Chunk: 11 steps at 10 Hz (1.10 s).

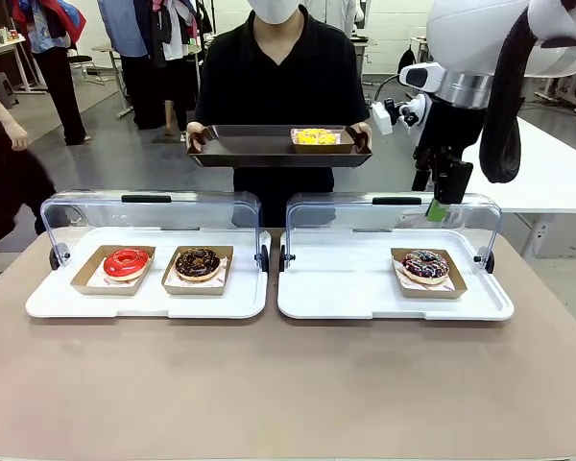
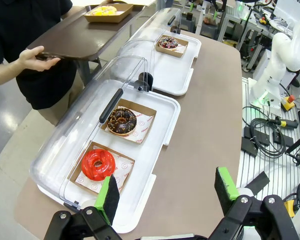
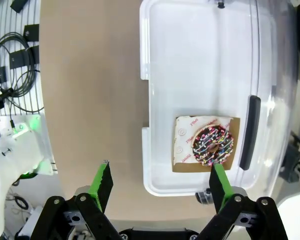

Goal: Provide the desired donut to the person.
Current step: Place the picked Paper togo box onto the Handle tray extended by the person.

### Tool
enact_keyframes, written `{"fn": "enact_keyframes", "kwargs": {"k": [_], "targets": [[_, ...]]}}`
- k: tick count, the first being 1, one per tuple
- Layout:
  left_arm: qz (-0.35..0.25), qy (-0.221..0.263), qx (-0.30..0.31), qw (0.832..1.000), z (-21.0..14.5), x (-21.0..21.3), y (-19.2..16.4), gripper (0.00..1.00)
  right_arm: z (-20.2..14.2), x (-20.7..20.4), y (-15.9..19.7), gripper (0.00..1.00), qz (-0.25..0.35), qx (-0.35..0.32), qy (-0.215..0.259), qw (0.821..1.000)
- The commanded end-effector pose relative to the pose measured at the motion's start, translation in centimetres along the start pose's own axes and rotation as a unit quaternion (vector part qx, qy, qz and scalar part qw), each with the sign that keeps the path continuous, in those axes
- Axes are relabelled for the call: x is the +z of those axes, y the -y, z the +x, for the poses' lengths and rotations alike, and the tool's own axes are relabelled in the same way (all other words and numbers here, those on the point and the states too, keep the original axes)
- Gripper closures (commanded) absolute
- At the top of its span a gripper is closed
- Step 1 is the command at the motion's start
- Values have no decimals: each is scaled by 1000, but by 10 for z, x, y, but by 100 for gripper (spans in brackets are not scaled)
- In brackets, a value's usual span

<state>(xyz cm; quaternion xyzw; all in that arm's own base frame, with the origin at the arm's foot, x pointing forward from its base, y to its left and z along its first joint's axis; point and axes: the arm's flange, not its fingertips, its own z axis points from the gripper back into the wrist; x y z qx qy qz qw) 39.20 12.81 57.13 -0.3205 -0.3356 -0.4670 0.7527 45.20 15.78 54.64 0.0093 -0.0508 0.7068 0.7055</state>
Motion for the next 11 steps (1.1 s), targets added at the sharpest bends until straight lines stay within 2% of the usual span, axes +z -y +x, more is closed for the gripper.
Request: {"fn": "enact_keyframes", "kwargs": {"k": [1, 7, 8, 9, 11], "targets": [[-1, 4, -2, 1000, 0, 1, 1, 0, -1, 2, 0, 0, -2, -1, 1, 1000], [-1, 4, -2, 1000, 0, 1, 1, 0, 0, 1, 0, 0, -1, 0, 1, 1000], [-1, 4, -2, 1000, 0, 1, 1, 0, -25, 12, 0, 0, 30, 0, 102, 994], [-1, 4, -2, 1000, 0, 1, 1, 0, -52, 22, -4, 0, 59, 20, 204, 977], [-1, 4, -2, 1000, 0, 1, 1, 0, -106, 36, -15, 0, 34, 10, 327, 944]]}}
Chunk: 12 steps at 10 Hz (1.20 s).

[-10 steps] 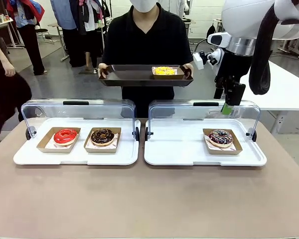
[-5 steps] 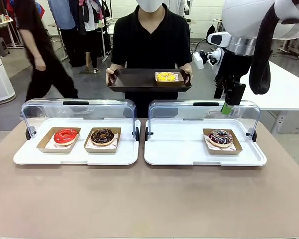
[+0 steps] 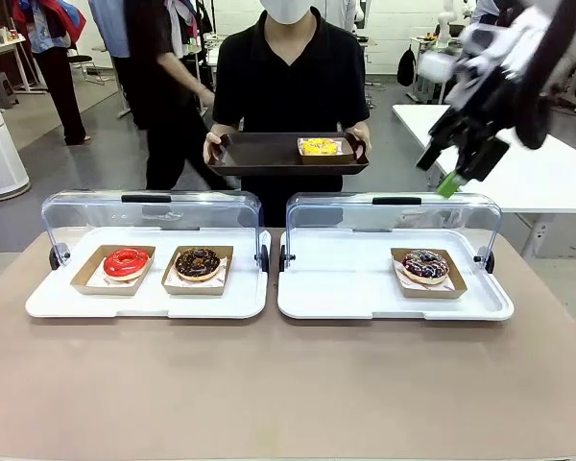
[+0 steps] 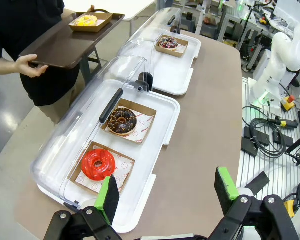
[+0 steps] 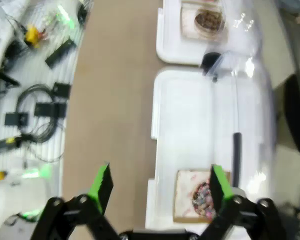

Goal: Provide the desired donut to the person.
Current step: Place the picked Paper togo box onto the Handle tray extended by the person.

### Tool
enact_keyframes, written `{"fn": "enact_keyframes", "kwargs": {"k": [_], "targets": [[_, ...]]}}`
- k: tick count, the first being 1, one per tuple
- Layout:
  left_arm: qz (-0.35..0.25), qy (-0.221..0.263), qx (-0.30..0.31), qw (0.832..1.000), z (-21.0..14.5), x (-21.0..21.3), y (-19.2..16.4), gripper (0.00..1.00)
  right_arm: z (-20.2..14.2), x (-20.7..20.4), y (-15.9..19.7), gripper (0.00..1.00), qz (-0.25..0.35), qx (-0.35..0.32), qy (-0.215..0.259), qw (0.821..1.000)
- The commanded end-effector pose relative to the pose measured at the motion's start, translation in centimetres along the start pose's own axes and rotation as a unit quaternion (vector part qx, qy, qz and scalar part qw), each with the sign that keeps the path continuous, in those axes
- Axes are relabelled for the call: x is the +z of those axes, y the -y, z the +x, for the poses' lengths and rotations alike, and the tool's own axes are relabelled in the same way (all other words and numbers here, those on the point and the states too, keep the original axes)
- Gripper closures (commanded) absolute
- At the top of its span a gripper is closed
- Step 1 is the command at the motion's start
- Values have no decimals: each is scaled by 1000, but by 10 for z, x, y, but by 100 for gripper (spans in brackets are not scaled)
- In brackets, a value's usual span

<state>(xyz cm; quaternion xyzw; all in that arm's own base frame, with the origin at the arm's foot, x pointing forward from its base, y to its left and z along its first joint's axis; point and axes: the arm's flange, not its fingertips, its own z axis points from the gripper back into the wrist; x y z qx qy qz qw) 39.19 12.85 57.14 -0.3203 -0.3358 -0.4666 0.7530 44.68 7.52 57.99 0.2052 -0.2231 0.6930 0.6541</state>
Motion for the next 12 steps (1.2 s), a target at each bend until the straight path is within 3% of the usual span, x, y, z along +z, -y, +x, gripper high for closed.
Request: {"fn": "enact_keyframes", "kwargs": {"k": [1, 2, 4, 6, 8, 12], "targets": [[-2, 4, -2, 1000, 0, 1, 1, 0, -45, 22, -21, 0, 3, -6, 111, 994], [-2, 4, -2, 1000, 0, 1, 1, 0, -71, 37, -30, 0, -32, -13, 148, 988], [-2, 4, -2, 1000, 0, 1, 1, 0, -129, 53, -44, 0, -76, -54, 165, 982], [-2, 4, -2, 1000, 0, 1, 1, 0, -191, 58, -56, 0, -84, -79, 207, 972], [-2, 4, -2, 1000, 0, 1, 1, 0, -230, 65, -61, 0, -102, -83, 242, 961], [-2, 4, -2, 1000, 0, 1, 1, 0, -241, 69, -66, 0, -106, -86, 262, 955]]}}
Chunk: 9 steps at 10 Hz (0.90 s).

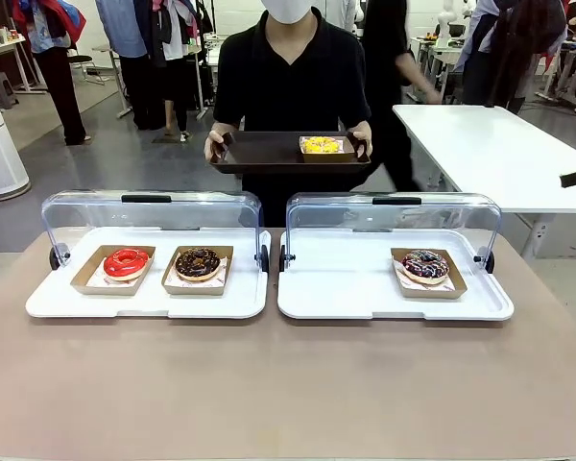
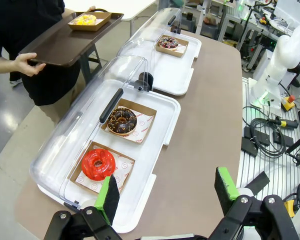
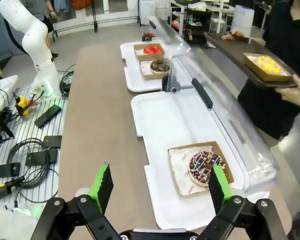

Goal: Provide the desired donut to the person.
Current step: Place the picked Paper togo box onto the Handle tray extended by the person, then pick up and lift the Paper togo box containing the Donut pointed at by the person.

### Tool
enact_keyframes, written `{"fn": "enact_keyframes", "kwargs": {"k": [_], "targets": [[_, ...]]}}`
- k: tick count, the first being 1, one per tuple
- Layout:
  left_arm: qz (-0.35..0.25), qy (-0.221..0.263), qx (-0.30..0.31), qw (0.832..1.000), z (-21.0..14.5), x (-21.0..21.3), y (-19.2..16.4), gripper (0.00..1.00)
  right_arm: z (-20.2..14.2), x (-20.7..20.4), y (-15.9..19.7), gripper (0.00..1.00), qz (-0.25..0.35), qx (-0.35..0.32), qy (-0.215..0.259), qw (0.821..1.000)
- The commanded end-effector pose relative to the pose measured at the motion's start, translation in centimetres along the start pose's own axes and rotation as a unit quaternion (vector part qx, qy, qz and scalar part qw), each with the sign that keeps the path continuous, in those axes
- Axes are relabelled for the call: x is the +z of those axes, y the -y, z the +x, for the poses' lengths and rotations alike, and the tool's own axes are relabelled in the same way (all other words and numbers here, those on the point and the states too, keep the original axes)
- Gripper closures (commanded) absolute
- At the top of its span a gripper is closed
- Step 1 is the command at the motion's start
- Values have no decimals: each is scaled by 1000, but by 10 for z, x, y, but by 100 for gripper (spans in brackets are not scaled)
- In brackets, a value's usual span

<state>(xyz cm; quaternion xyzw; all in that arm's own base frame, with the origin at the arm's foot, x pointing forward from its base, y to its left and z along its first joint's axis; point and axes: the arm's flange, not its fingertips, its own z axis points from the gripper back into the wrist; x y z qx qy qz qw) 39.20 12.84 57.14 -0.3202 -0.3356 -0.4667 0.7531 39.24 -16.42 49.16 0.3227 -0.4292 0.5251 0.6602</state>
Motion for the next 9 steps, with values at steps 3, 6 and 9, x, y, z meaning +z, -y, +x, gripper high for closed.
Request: {"fn": "enact_keyframes", "kwargs": {"k": [3, 6, 9], "targets": [[-2, 4, -2, 1000, 0, 1, 1, 0, 0, 0, 0, 0, 0, 0, 0, 1000], [-2, 4, -2, 1000, 0, 1, 1, 0, 0, 0, 0, 0, 0, 0, 0, 1000], [-2, 4, -2, 1000, 0, 1, 1, 0, 0, 0, 0, 0, 0, 0, 0, 1000]]}}
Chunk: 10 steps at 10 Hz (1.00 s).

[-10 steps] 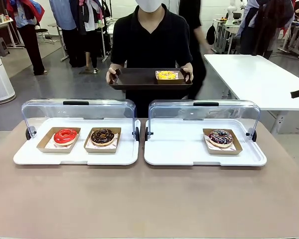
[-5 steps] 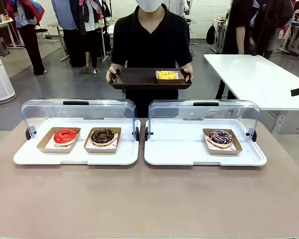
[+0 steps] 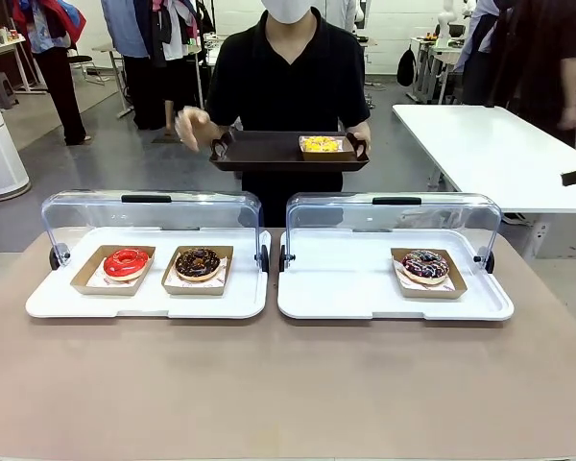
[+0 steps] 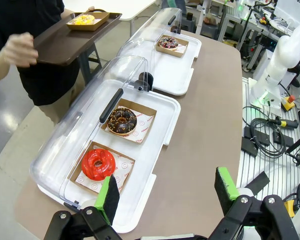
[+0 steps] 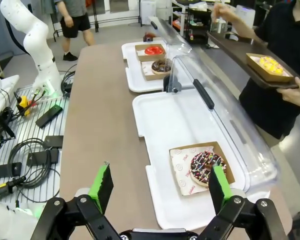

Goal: Provide the desired donut to the person.
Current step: Pick up and lift the Paper togo box containing the Donut pointed at by the person.

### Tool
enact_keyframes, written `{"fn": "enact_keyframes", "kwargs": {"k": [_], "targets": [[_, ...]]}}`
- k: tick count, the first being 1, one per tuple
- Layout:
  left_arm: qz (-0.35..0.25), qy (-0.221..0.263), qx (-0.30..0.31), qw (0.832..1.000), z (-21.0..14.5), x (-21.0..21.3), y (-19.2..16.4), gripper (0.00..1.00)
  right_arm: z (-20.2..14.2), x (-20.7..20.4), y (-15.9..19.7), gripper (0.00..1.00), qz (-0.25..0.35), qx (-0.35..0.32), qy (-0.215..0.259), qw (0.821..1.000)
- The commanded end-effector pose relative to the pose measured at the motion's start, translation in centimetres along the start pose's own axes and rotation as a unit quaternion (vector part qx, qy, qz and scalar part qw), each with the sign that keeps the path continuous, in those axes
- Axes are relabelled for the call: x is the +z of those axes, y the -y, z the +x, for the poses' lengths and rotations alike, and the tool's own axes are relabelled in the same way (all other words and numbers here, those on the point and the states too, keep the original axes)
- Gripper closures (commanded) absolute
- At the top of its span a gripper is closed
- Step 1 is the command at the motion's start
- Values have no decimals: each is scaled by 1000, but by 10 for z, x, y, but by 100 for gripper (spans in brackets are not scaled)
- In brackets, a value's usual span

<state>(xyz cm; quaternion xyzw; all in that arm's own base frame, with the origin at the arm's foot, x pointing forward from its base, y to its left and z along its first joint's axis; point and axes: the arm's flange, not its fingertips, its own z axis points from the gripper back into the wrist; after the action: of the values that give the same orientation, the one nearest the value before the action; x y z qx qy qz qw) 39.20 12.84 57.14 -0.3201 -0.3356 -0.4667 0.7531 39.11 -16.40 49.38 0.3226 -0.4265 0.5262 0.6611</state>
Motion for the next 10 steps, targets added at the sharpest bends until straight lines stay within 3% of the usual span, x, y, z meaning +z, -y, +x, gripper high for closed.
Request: {"fn": "enact_keyframes", "kwargs": {"k": [1, 10], "targets": [[-2, 4, -2, 1000, 0, 1, 1, 0, -2, -1, 1, 0, -1, 1, 3, 1000], [-2, 4, -2, 1000, 0, 1, 1, 0, -2, -1, 1, 0, -1, 1, 3, 1000]]}}
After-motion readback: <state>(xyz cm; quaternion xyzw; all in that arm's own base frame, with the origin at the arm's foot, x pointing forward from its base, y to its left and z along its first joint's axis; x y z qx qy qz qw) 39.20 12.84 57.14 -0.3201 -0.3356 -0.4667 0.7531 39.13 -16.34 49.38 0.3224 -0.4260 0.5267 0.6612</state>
